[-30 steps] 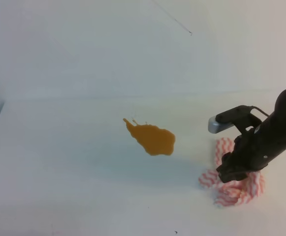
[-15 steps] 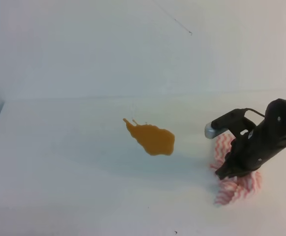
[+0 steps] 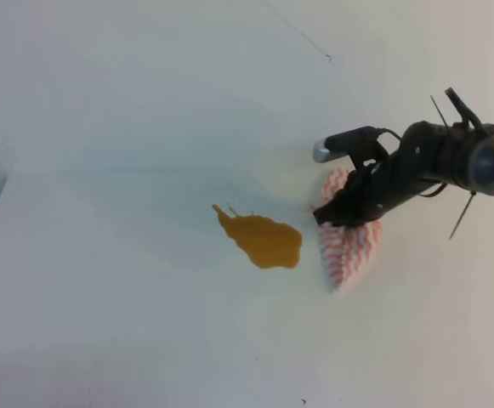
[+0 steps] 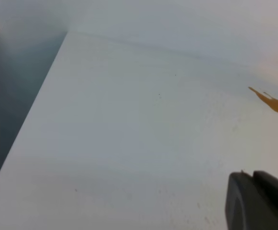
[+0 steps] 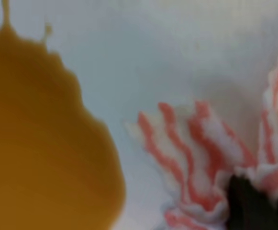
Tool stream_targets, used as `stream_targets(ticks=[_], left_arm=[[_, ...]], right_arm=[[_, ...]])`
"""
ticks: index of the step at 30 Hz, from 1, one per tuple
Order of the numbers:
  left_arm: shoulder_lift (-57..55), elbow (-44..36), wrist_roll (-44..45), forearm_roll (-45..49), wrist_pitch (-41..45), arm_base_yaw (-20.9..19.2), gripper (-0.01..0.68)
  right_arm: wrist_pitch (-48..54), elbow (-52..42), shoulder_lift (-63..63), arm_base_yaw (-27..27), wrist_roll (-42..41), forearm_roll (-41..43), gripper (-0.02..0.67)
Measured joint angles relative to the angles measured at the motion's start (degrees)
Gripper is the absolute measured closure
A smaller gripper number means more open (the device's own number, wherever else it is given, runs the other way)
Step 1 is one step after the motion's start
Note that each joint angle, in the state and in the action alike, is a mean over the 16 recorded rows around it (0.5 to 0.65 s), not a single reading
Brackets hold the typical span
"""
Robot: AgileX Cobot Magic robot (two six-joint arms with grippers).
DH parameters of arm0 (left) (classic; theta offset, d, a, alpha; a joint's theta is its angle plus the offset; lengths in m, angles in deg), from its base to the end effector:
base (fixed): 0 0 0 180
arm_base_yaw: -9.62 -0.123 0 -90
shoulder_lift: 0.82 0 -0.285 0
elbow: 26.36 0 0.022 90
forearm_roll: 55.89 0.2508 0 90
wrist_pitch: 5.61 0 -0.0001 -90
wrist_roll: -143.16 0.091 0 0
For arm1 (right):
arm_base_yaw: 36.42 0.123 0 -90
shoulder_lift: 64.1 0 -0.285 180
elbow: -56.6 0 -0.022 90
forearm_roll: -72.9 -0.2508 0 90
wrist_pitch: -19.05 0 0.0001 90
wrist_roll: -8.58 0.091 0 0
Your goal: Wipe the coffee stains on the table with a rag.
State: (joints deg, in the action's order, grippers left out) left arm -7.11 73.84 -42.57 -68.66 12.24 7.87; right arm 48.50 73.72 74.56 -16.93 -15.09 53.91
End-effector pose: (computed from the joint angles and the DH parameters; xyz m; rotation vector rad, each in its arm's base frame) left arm 0.0538 -0.0045 0.1719 -0.2617 1.7950 -0.2617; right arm 0.4519 0.1754 0.1213 -0.6552 2.5351 0.2869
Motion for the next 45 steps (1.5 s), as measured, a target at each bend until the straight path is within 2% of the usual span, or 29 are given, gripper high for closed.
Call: stream_targets(ticks=[10, 17, 22, 35, 45], left_arm=[[0.0, 0.0, 0.0, -0.1, 0.0, 0.0, 0.672], [0.0, 0.0, 0.0, -0.2, 0.0, 0.0, 0.672], [0.0, 0.0, 0.0, -0.2, 0.0, 0.0, 0.672], [0.0, 0.0, 0.0, -0.2, 0.0, 0.0, 0.672], [0.0, 0.0, 0.0, -0.2, 0.0, 0.0, 0.672]], right_arm=[[7.7, 29.3, 15.8, 4.4, 4.0, -2.8, 0.633], [11.7, 39.6, 20.9, 7.5, 7.6, -0.4, 0.634], [17.2, 41.9, 21.7, 8.1, 7.4, 0.0, 0.634], [36.0, 41.7, 20.5, 8.0, -1.0, -5.5, 0.634], [40.8, 36.4, 14.1, 8.2, -2.7, -0.8, 0.636]])
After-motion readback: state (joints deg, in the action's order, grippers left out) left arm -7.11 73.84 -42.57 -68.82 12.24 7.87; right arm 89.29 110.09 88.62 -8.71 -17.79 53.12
